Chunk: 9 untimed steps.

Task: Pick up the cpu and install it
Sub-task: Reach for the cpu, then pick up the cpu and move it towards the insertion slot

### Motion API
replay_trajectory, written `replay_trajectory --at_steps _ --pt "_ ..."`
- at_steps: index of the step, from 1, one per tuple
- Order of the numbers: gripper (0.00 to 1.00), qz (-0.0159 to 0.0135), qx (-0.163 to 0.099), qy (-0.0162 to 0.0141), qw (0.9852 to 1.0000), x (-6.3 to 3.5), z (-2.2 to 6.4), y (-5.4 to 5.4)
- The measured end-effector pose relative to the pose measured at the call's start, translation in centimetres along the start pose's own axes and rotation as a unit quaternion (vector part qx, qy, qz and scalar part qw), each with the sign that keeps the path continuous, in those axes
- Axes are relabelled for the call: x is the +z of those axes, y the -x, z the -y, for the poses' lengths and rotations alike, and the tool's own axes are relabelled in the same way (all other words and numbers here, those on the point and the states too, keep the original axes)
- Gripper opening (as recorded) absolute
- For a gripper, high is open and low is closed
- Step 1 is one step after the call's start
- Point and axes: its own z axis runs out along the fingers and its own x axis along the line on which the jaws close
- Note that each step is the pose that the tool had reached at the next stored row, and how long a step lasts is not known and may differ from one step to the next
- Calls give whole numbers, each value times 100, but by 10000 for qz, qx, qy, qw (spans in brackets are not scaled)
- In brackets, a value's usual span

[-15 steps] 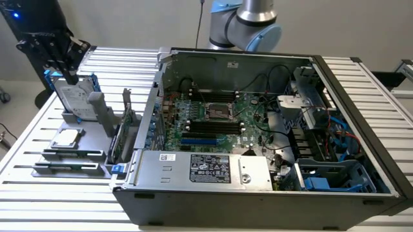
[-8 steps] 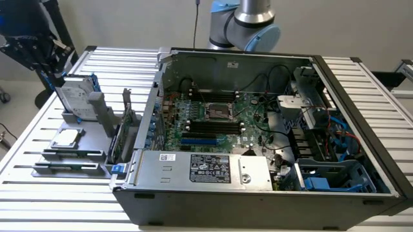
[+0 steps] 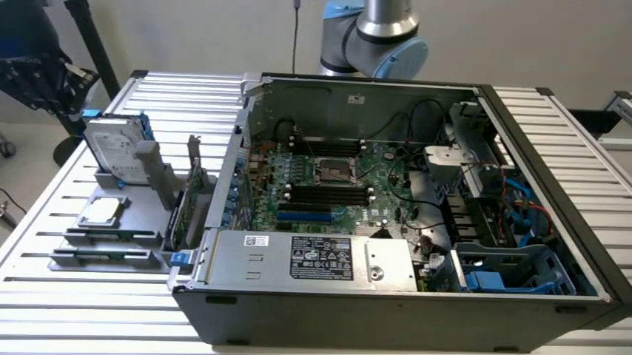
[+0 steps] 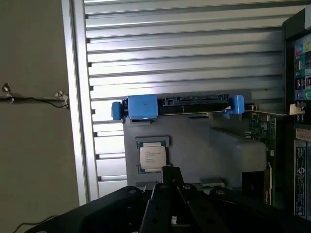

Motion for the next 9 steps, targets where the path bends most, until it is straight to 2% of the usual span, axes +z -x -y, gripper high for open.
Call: replay_trajectory --at_steps 9 --pt "11 0 0 0 10000 0 0 0"
